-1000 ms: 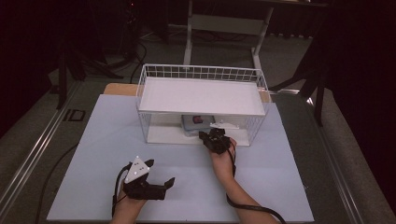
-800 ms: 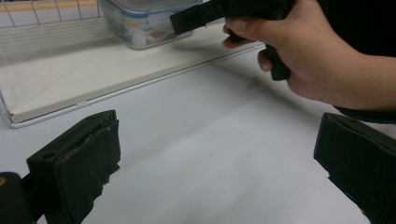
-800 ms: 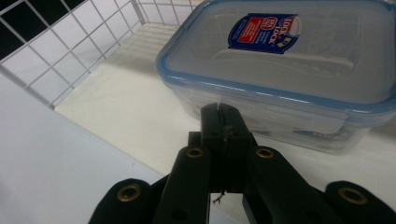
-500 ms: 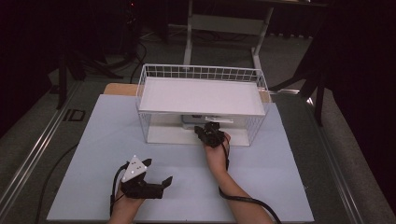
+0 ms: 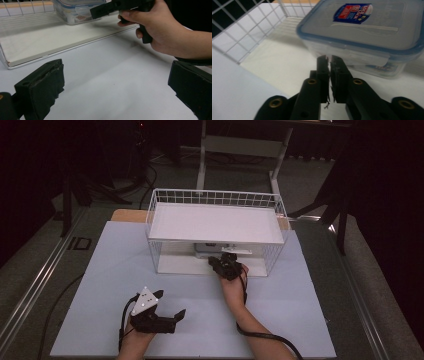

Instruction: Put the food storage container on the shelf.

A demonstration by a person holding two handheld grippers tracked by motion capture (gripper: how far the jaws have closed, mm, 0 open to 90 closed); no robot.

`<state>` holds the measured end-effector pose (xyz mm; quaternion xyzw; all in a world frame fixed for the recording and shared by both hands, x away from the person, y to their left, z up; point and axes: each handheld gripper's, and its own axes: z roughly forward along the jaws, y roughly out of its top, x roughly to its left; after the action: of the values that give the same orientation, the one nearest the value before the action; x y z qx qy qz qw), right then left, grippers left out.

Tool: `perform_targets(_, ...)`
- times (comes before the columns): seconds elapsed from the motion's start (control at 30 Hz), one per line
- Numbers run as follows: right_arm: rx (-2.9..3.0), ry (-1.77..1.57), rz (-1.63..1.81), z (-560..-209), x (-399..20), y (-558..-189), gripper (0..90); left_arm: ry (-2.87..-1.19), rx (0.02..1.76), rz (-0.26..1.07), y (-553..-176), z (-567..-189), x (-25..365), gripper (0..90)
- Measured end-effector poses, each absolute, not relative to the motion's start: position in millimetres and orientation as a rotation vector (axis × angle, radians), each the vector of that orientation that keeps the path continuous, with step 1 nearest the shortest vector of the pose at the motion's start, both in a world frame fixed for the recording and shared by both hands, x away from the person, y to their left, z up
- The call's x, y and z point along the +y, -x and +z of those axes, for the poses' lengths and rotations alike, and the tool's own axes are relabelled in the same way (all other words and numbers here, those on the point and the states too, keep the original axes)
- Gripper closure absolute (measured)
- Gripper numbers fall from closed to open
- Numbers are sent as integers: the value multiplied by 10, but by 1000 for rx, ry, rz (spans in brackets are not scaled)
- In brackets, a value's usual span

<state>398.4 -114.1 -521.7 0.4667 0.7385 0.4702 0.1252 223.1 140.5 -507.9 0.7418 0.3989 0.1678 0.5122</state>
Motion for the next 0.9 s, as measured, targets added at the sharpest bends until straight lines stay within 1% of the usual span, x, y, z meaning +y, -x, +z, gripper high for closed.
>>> perform_targets(0.1, 2172, -1274, 1350, -5190, -1149, -3889, 808, -1785, 936, 409, -2242, -5061, 1415, 16)
perform_targets(0.17, 2180, -1260, 1350, -5166, -1168, -3826, 764, -1780, 939, 413, -2251, -5055, 1426, 16)
perform_targets(0.27, 2180, -1190, 1342, -5121, -1202, -3741, 677, -1772, 948, 408, -2262, -5052, 1440, 16)
perform_targets(0.37, 2191, -1120, 1338, -5078, -1215, -3633, 550, -1772, 932, 395, -2269, -5038, 1435, 16)
perform_targets(0.53, 2229, -1065, 1369, -4987, -1246, -3468, 392, -1767, 895, 394, -2262, -4986, 1393, 16)
perform_targets(0.57, 2235, -1065, 1386, -4979, -1254, -3438, 377, -1767, 891, 395, -2258, -4984, 1384, 16)
perform_targets(0.7, 2253, -1016, 1416, -4985, -1310, -3316, 247, -1785, 874, 391, -2249, -4989, 1364, 16)
perform_targets(0.77, 2284, -1018, 1442, -5002, -1356, -3260, 234, -1783, 870, 387, -2248, -4987, 1368, 16)
perform_targets(0.8, 2294, -1021, 1453, -5009, -1381, -3232, 198, -1782, 872, 385, -2251, -4984, 1370, 16)
perform_targets(0.9, 2302, -1029, 1463, -5000, -1437, -3159, 164, -1776, 872, 387, -2254, -4979, 1375, 16)
